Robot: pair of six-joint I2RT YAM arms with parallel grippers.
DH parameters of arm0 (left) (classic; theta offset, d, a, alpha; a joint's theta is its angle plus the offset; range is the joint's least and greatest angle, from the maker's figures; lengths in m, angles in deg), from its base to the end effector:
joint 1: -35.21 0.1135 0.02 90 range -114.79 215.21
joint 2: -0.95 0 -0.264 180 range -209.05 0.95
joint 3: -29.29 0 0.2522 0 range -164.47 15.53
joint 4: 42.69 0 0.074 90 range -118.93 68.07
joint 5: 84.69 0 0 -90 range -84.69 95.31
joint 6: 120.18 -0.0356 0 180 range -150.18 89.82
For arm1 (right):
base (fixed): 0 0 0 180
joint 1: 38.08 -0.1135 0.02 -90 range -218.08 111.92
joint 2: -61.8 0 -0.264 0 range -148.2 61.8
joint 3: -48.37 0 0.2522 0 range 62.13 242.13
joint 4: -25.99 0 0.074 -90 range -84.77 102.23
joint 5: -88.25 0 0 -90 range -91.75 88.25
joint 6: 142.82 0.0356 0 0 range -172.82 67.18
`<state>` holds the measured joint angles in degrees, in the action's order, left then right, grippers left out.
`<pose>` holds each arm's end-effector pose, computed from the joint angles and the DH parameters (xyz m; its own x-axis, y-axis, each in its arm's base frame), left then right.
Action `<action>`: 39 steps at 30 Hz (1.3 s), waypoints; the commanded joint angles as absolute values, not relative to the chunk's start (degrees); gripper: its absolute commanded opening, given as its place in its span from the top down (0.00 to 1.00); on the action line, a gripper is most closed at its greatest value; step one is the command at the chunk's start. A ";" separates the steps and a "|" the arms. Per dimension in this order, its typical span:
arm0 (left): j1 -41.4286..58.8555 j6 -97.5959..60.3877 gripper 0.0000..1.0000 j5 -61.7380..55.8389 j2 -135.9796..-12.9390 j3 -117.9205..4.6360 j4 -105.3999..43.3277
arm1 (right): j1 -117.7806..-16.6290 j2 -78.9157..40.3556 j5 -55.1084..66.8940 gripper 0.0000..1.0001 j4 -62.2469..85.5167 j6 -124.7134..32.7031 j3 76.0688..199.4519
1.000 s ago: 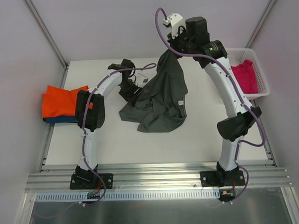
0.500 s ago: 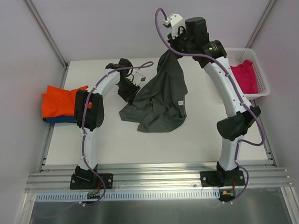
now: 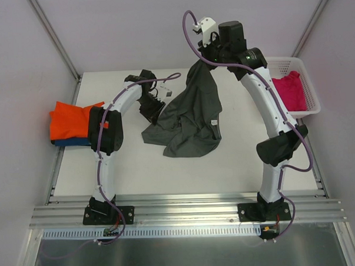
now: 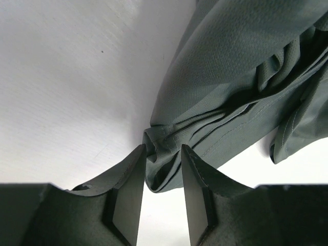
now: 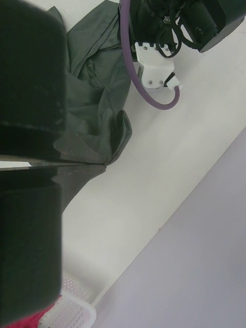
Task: Fold and stack the t-shirts
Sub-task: Flatten the tshirt out
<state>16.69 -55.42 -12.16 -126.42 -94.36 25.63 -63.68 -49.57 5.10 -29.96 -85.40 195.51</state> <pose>0.4377 -0.1579 0.2042 -0.6493 0.6465 -0.4007 0.7381 0.6627 -0.1268 0.3801 0.1868 0.4690 0.0232 -0.5817 -0.8131 -0.6141 0.6335 -0.4708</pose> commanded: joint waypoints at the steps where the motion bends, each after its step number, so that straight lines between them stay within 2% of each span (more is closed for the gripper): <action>1: 17.02 -55.06 0.66 -14.73 -127.20 -94.86 28.11 | -63.30 -48.77 5.11 0.99 -27.32 -85.34 198.01; 5: 17.02 -55.06 0.67 -15.25 -127.28 -94.60 28.46 | -63.13 -48.94 5.20 0.99 -27.15 -85.34 198.27; 8: 17.11 -54.97 0.71 -15.52 -127.46 -94.86 28.90 | -63.13 -49.12 5.11 0.99 -27.23 -85.25 198.36; 11: 17.11 -54.36 0.89 -15.87 -127.90 -95.56 29.34 | -63.21 -49.21 5.20 0.99 -27.23 -85.16 198.53; 12: 17.11 -54.27 1.00 -15.87 -128.07 -95.65 29.34 | -63.13 -49.21 5.20 0.99 -27.23 -85.25 198.53; 18: 17.28 -53.65 1.00 -15.52 -127.03 -96.18 29.60 | -62.95 -48.15 4.58 0.99 -27.50 -85.95 197.31; 29: 23.34 -54.26 1.00 -12.09 -114.20 -103.55 29.60 | -60.41 -41.21 -1.39 1.00 -26.53 -90.61 191.06; 34: 23.61 -53.13 1.00 -11.82 -108.93 -106.02 29.60 | -60.14 -35.59 -6.14 0.99 -26.44 -92.63 188.43; 39: 23.52 -50.31 1.00 -12.35 -102.78 -108.40 29.43 | -59.53 -28.48 -12.81 1.00 -25.74 -93.86 180.79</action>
